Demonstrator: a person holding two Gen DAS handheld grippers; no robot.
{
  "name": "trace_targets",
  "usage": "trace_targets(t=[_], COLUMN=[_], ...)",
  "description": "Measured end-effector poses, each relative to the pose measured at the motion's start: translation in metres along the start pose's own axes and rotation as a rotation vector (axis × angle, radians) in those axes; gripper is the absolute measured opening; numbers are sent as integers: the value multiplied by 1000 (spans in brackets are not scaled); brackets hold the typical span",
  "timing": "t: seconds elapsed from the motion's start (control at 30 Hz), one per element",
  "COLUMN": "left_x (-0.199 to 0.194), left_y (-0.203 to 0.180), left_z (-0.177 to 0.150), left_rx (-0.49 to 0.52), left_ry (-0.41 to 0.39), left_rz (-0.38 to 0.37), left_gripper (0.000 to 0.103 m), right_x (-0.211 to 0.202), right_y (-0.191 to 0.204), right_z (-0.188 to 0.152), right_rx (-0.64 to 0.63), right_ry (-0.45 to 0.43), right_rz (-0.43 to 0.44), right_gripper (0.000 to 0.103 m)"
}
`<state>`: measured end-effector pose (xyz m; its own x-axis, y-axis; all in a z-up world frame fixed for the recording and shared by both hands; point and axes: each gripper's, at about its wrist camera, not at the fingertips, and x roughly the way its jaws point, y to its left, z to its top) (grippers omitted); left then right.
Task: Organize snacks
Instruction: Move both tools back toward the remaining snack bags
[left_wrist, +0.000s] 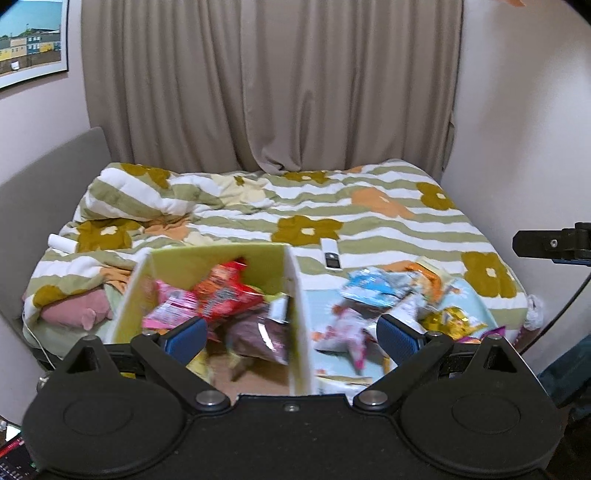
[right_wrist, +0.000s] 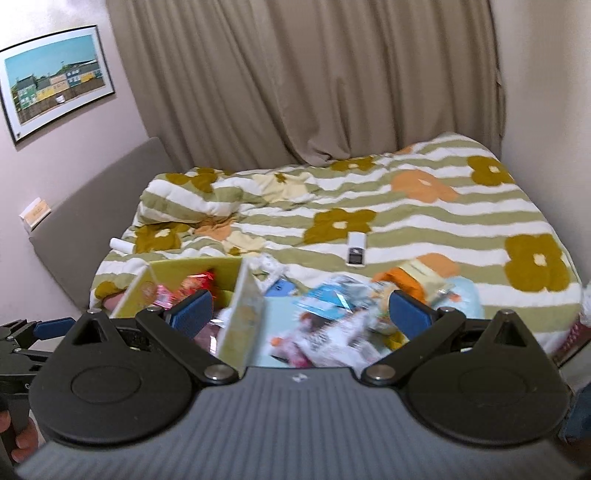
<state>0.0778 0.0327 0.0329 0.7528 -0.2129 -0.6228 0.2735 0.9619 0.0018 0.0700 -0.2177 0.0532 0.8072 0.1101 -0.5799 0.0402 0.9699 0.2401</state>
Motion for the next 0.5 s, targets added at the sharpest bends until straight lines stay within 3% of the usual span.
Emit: trace_targets(t=[0.33, 0.5], left_x=[37, 64], left_y=[-79, -99], left_z=[-54, -82], left_rx=[20, 34], left_ry=[72, 93], left_rz=[22, 60], left_gripper=[100, 100], right_x=[13, 27], right_y=[-87, -117], right_z=[-49, -79], right_rx=[11, 46], right_ry=[78, 115], right_rz=[-75, -83], right_gripper=[103, 103])
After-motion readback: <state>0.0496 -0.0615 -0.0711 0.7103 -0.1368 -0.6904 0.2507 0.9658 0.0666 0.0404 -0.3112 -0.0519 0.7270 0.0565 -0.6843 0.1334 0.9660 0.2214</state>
